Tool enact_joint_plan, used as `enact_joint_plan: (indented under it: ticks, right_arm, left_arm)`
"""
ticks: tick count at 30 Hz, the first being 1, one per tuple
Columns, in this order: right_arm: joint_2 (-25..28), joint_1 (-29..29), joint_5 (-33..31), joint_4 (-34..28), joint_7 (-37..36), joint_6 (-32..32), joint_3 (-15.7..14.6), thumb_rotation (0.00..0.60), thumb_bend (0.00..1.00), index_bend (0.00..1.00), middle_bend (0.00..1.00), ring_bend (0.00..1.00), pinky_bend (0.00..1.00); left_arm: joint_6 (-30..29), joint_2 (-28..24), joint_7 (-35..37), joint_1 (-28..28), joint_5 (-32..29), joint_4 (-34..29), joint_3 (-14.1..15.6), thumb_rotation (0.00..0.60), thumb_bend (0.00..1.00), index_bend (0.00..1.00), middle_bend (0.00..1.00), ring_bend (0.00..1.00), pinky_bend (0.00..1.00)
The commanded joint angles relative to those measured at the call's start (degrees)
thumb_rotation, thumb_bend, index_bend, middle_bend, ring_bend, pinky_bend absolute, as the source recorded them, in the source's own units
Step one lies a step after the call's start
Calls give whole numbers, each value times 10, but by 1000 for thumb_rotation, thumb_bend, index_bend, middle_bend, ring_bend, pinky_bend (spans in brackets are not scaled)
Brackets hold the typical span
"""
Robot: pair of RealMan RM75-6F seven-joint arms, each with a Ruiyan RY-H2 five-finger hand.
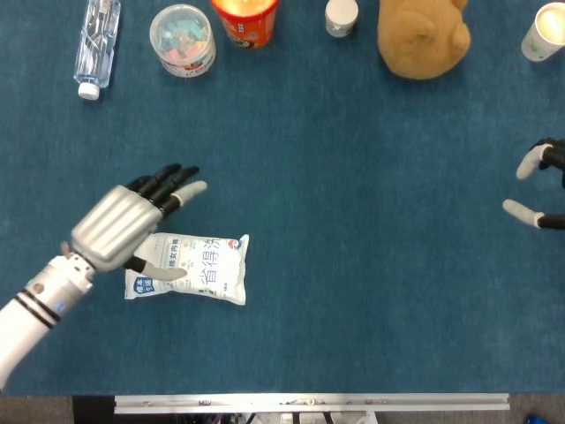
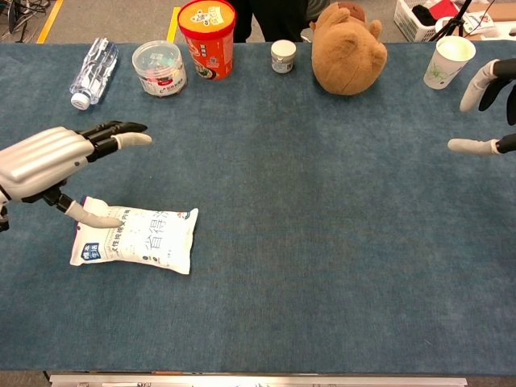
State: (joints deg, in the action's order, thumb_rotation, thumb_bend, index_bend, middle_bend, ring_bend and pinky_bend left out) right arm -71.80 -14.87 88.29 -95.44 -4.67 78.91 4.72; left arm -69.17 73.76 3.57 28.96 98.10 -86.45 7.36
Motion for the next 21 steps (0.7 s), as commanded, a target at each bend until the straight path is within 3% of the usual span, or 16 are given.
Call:
enact_joint_plan:
  ticks: [1,2,4,13,21]
  right_arm:
    - [1,-2,2,-6,5,1,2,600,0,576,548,501,652]
    - [1,-3,3,-8,7,0,2,600,0,576,548,501,652]
    - [1,-5,4,-12,11,0,4,600,0,576,548,501,652]
    - [-9,-11,8,-24,26,-4,4,600,0,576,548,501,652]
    - [-19,-7,2,-28,21,2,3,600,0,576,548,501,652]
  left_arm:
    - [-62,-14,2,-27,19,4,-10,457,0,156,62,53,300]
    - [-82,-13,1,-34,21,5,-15,528,0,173,100,86,339]
    - [-127,-9,9,-50,28,10,-24,596,0,183,147,128,391]
    - [-259,1,38,-100,45,9,-55,600,0,266,267,208,427]
    - [-275,-38,21,-135,20,-60,-54,600,0,281,386,294,455]
